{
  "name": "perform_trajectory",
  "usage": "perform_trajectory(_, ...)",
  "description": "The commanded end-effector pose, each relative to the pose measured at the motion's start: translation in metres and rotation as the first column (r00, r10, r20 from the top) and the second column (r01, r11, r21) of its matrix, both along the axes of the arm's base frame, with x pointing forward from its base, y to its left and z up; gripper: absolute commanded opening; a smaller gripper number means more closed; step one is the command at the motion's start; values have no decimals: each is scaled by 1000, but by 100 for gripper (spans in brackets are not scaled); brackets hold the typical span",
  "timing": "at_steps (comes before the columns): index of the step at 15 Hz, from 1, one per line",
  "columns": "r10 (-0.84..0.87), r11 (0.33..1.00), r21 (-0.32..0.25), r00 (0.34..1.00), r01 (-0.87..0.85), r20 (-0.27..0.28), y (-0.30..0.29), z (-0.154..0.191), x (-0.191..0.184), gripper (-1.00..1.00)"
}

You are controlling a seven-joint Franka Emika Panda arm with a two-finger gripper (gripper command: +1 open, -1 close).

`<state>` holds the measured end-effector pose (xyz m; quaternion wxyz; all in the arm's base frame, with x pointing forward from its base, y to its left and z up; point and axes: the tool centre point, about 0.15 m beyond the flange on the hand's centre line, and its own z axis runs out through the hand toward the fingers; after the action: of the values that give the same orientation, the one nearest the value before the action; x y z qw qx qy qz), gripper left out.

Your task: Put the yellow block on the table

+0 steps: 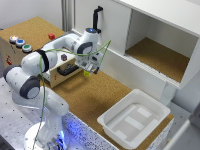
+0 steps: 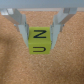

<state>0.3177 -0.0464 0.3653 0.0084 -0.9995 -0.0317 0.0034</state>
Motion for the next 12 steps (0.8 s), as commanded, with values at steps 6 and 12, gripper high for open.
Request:
perform_trajectory(6,-162,986,30,981,166,-106,-105,-91,68,-100)
perform_trajectory(12,-114,993,13,991,115,-65,-128,-112,144,-100)
